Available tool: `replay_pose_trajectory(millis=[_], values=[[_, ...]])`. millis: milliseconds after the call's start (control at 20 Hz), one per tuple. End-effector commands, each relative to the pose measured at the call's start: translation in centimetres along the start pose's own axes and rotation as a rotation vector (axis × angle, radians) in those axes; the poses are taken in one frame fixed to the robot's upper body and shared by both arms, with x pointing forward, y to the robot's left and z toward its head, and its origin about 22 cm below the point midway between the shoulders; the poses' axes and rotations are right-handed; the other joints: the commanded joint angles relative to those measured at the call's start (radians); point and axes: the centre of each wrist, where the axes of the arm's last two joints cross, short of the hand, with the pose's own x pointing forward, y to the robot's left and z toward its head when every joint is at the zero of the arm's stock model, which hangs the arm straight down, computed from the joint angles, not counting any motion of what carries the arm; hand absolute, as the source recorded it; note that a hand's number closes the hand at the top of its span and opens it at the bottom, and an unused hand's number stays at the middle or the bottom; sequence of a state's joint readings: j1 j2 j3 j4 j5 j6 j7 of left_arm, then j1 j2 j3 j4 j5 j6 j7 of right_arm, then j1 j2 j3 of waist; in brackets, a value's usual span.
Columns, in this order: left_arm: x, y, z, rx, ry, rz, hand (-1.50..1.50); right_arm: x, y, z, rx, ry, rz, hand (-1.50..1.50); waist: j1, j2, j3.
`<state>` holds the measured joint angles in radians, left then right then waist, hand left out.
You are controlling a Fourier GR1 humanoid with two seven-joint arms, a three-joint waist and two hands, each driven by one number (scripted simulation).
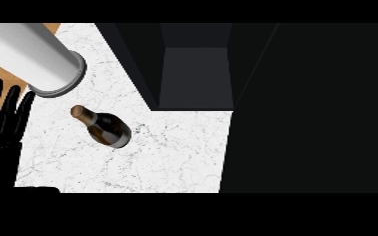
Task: Pick up the wine, place it into the cabinet and close the cabinet
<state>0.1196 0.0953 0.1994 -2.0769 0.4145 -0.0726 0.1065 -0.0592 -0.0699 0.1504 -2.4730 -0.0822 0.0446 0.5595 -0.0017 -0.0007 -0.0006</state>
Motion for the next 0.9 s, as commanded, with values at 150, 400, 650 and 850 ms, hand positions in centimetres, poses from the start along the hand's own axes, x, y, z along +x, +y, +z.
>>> replay_pose_trajectory(millis=[150, 400, 650, 850], values=[[-6.1, 2.4, -0.9, 0.021, 0.078, -0.028, -1.5, 1.9, -0.1, 1.4, 0.023, -0.027, -0.02, -1.5, -0.006, 0.001, 0.0], [-7.9, 6.3, -0.7, 0.008, 0.12, -0.039, -1.5, 2.0, -0.3, 0.2, 0.01, -0.036, -0.029, -1.5, -0.002, 0.001, 0.0], [-11.4, 6.8, -0.4, 0.023, 0.163, -0.021, -1.5, 1.1, 0.6, 0.6, 0.006, -0.034, -0.036, -1.5, -0.003, 0.001, 0.0], [-14.5, 6.2, -0.4, 0.008, 0.208, -0.027, -1.5, 1.9, 0.3, -0.3, 0.021, -0.049, -0.04, -1.5, -0.004, 0.002, 0.0]])
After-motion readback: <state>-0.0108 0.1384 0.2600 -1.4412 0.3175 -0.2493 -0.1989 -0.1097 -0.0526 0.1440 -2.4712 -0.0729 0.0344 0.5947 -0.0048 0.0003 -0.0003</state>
